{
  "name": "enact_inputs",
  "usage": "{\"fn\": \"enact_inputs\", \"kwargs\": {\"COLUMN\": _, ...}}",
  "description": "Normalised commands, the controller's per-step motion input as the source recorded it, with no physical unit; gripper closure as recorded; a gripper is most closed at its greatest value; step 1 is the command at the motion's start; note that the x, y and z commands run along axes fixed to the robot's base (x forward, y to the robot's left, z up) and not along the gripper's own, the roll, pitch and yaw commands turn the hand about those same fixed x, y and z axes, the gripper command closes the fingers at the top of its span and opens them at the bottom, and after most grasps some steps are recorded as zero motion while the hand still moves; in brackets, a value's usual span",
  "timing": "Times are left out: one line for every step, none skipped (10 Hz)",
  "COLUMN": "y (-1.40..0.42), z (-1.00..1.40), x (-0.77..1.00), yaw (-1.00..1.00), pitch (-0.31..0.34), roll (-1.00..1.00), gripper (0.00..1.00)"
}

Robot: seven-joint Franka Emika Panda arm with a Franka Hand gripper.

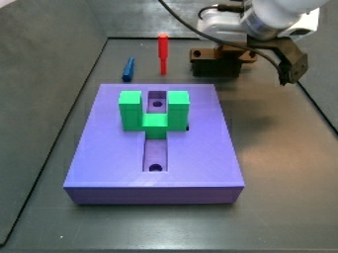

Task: Pick up the brown object. Move up. Place the brown object on the fixture. Regrasp the brown object. Move to above the board. Insert the brown object.
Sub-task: Regrasp the brown object.

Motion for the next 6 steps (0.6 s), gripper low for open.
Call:
{"fn": "enact_inputs", "kwargs": {"y": 0.00, "z": 0.00, "x": 0.00, "yaw": 0.00, "pitch": 0.000, "roll": 0.00, "gripper": 1.00}}
{"fn": "enact_inputs", "kwargs": {"y": 0.00, "z": 0.00, "x": 0.00, "yaw": 0.00, "pitch": 0.000, "roll": 0.00, "gripper": 1.00}}
{"fn": "enact_inputs", "kwargs": {"y": 0.00, "z": 0.00, "x": 0.00, "yaw": 0.00, "pitch": 0.000, "roll": 0.00, "gripper": 1.00}}
{"fn": "enact_inputs", "kwargs": {"y": 0.00, "z": 0.00, "x": 0.00, "yaw": 0.00, "pitch": 0.000, "roll": 0.00, "gripper": 1.00}}
{"fn": "enact_inputs", "kwargs": {"y": 0.00, "z": 0.00, "x": 0.00, "yaw": 0.00, "pitch": 0.000, "roll": 0.00, "gripper": 1.00}}
{"fn": "enact_inputs", "kwargs": {"y": 0.00, "z": 0.00, "x": 0.00, "yaw": 0.00, "pitch": 0.000, "roll": 0.00, "gripper": 1.00}}
